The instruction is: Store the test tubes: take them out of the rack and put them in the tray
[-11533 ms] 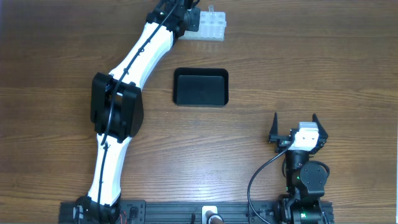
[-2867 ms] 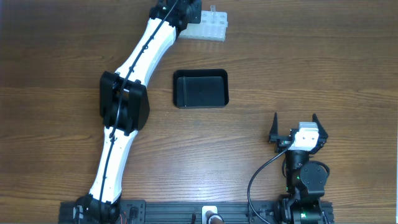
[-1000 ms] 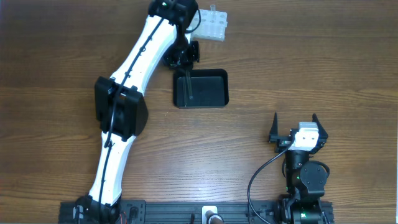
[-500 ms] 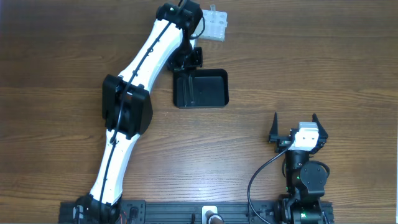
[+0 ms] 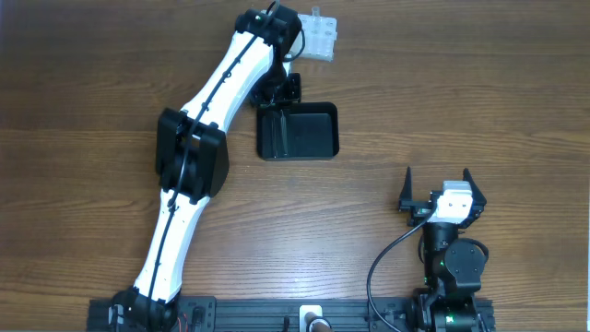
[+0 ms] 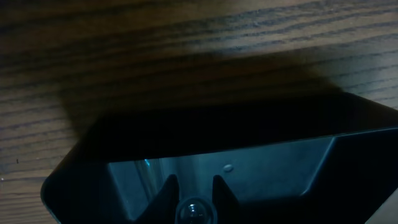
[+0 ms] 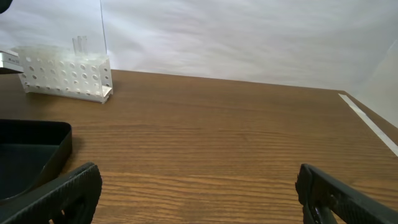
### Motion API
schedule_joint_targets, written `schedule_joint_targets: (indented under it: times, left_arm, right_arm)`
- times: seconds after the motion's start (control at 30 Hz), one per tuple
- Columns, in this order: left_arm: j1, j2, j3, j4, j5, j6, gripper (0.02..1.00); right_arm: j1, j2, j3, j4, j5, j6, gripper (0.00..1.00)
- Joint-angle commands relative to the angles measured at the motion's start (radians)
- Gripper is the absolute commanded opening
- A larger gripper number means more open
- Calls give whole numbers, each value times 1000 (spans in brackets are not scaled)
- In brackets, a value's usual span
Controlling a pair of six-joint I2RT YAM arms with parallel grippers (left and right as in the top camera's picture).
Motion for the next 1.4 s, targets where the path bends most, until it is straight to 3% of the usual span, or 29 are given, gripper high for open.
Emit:
schedule_joint_targets:
  times: [0.03,0.53,0.73,0.8,0.93,1.03,1.2,1.4]
  left_arm:
    - [1,21,6,6,7,-13,207]
    - [0,-63,6,-5,8,-13,275]
    - [1,-247,6,13,-137,-14,500]
    - [6,-290,6,30,-193,-14,641]
    - [7,-372,6,59,-307,-14,812]
    - [7,-422,5,67,-356,-13,998]
    - [7,-512,-43,96,-470,-13,998]
    - [12,-754,-384,335,-492,-13,998]
  right_arm:
    - [-7,-10,-5,-4,-8,-1,991]
    - [-7,-10,-5,-4,-8,-1,993]
    - [-7,-10,-5,-4,-8,-1,993]
    - [-7,-10,-5,-4,-8,-1,993]
    - [-7,-10,-5,-4,-8,-1,991]
    - [-7,-10,-5,-4,-8,-1,991]
    - [-7,-10,-5,-4,-8,-1,993]
    - [-7,-10,-5,-4,-8,-1,991]
